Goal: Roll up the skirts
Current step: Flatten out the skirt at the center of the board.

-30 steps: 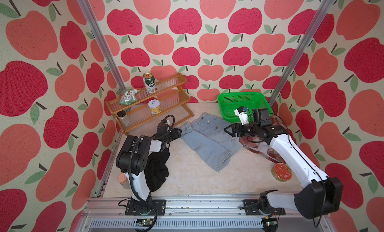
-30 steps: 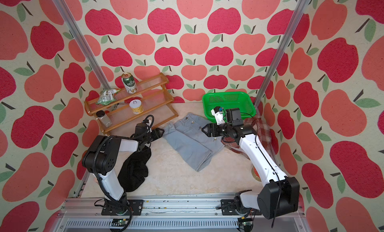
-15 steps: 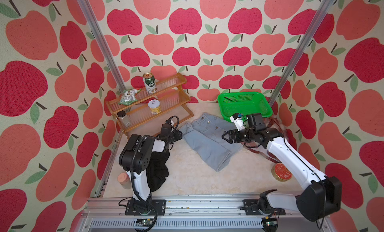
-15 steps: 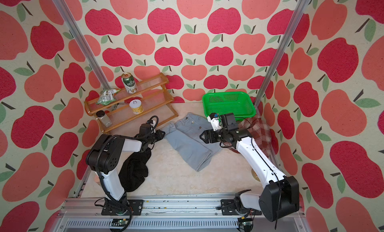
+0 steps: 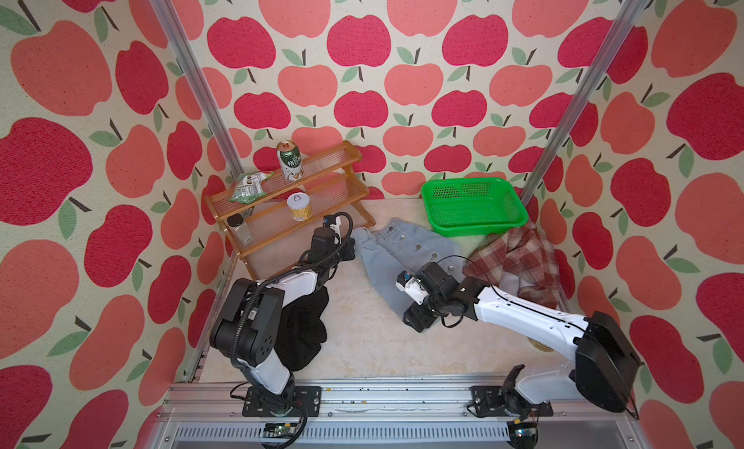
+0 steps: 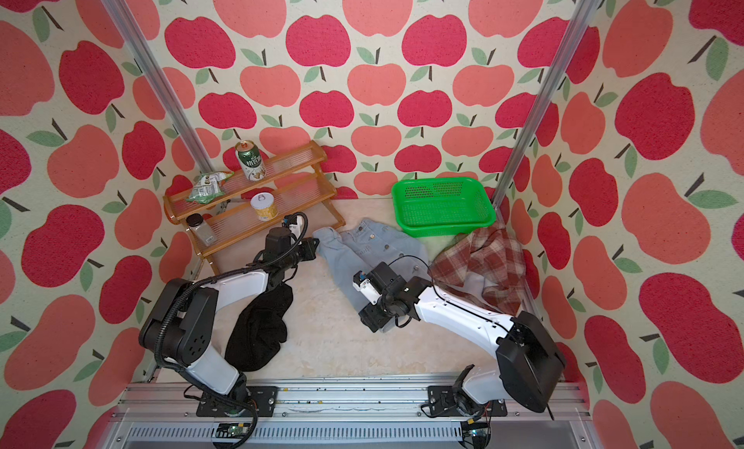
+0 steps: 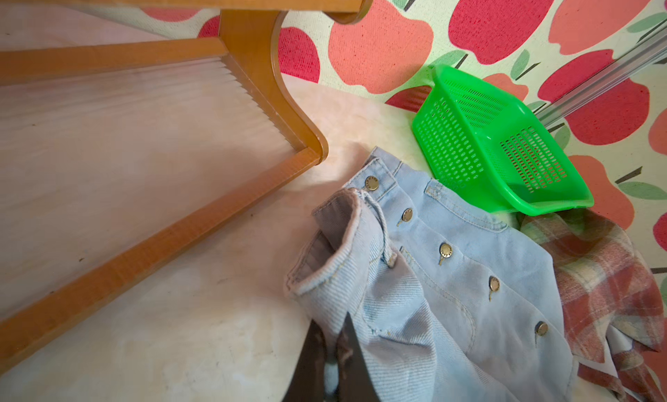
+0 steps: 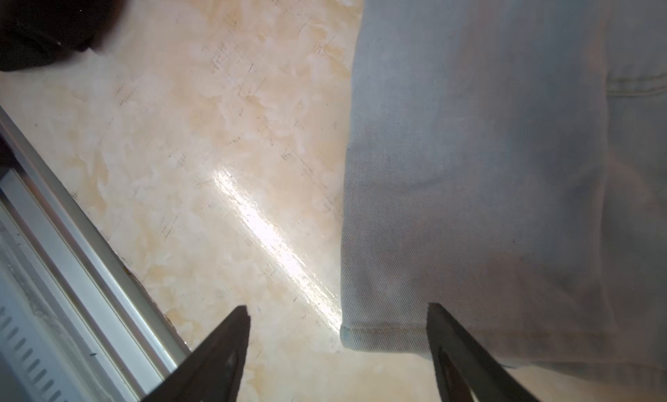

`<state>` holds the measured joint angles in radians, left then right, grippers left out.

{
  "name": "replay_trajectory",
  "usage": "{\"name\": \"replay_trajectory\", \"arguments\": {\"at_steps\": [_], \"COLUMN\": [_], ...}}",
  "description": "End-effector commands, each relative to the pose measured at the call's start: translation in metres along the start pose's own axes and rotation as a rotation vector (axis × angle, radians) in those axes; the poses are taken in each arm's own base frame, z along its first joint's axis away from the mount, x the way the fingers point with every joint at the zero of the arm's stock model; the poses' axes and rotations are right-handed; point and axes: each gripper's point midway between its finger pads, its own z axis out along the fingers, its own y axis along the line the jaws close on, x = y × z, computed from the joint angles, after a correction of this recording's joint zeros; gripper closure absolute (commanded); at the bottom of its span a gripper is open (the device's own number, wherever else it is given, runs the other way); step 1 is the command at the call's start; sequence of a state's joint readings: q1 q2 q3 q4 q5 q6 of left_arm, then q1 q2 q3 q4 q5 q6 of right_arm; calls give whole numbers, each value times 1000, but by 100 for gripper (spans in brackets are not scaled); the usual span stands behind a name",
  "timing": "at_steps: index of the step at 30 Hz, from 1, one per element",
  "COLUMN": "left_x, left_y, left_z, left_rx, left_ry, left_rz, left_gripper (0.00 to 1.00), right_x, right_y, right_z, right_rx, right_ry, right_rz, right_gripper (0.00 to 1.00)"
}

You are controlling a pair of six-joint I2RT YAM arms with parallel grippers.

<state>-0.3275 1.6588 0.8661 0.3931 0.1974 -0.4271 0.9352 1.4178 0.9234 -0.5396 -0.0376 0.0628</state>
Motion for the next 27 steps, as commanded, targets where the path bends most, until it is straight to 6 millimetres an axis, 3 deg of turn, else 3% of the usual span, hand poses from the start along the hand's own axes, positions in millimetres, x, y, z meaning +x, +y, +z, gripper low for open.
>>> {"name": "replay_trajectory", "arguments": {"at_steps": [1,8,13,20,27], "left_x": [7,2,-4,-8,-19], "left_y": [9,14,18,24,30], "left_z": [3,3,2,-1,-4], "left_rx": [-40,-58,-67,-81,-92], "left_ry": [32,38,30,22,-1], "left_rz": [23,27,20,14,1], "left_gripper": [94,94,94,94,94], "right_x": [9,30,33,34,24], "right_y": [-7,0,-9,-26,-37], "right_z": [15,38,49,55,34], "right_rx": [83,165,277,383,459], "right_ry": [59,172,244,292,223], "right_rz": [-76,-175,-204,-202,-197], "right_gripper": [20,23,30,56,82]}}
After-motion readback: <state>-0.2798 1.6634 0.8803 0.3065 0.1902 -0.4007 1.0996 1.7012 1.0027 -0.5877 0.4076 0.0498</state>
